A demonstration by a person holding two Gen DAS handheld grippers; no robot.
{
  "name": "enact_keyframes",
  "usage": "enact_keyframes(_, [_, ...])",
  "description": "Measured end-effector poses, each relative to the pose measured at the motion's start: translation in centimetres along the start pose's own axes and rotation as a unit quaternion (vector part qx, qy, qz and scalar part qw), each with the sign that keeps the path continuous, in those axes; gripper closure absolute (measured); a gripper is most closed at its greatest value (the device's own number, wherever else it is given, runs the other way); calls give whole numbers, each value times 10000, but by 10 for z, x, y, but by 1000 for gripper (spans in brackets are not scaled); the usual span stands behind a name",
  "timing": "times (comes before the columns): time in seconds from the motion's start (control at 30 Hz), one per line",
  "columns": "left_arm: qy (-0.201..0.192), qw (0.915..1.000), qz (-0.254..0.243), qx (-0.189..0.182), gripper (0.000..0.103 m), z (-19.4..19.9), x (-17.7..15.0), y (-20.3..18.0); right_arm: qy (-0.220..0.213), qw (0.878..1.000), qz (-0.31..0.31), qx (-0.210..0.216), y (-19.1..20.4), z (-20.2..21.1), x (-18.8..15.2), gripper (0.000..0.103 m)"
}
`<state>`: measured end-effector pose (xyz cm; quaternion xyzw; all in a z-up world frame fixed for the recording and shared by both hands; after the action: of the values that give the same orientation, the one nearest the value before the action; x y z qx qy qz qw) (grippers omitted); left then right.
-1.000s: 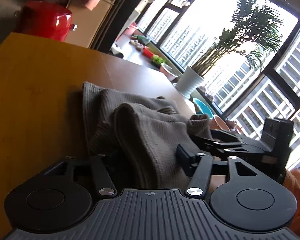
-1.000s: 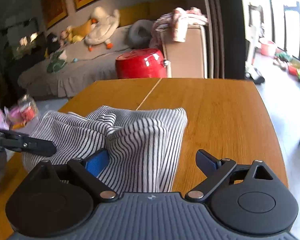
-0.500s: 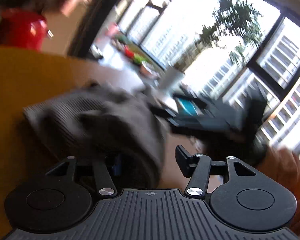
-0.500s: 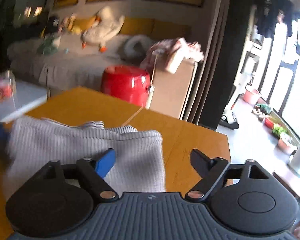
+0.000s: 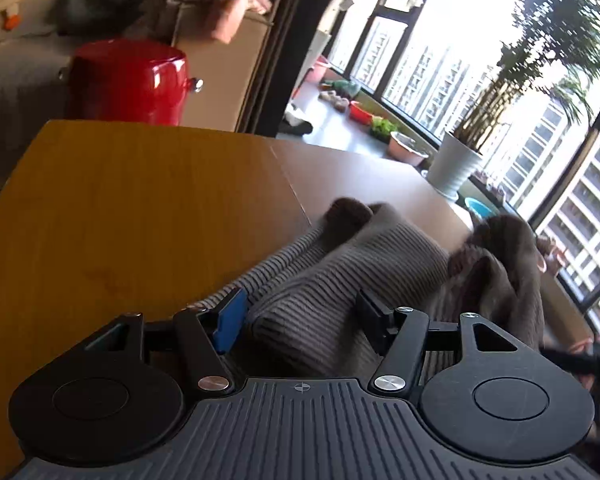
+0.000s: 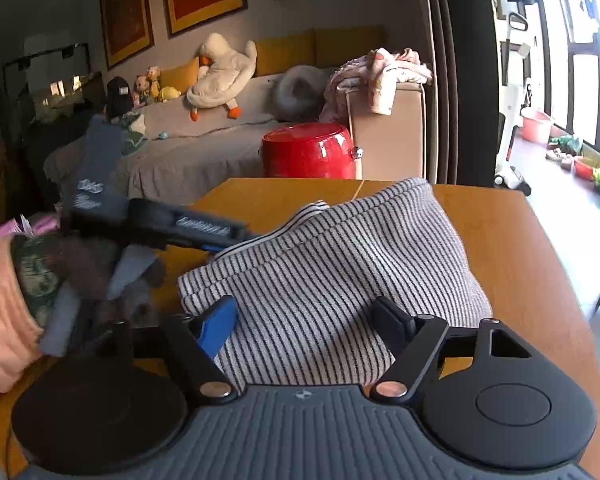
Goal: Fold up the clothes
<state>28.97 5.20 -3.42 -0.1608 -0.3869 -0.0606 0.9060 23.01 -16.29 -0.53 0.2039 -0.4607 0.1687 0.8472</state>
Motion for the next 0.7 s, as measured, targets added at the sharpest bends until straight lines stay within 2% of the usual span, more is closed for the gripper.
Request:
enact_keyframes(0.17, [138, 9999, -52, -69, 38, 17, -18, -3, 122, 9999, -11, -64, -17, -8, 3, 28])
enact_keyframes(0.33, [283, 9991, -39, -316, 38, 35, -39, -17, 384, 9990, 210, 28, -33, -11, 11, 28])
enact_keyframes(0.63, [637, 9915, 149, -1123, 38, 52, -70, -50, 610, 9952, 726, -251, -42, -32, 20, 16])
enact_keyframes(0.7, [631, 9908, 206, -1176, 37, 54, -69, -47, 628, 9940, 838, -315, -40, -34, 18, 12])
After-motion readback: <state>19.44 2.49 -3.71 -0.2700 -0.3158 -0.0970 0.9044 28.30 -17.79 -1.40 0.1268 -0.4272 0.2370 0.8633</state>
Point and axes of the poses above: each gripper's, at about its wrist camera, not at the fingertips, and z roughly against the way its jaws point, y to its left, x to its top, the point moved 4 cm from there along -z, roughly the way its jaws point, and after that the axes turned 7 degrees about x, right-handed, at the moved point
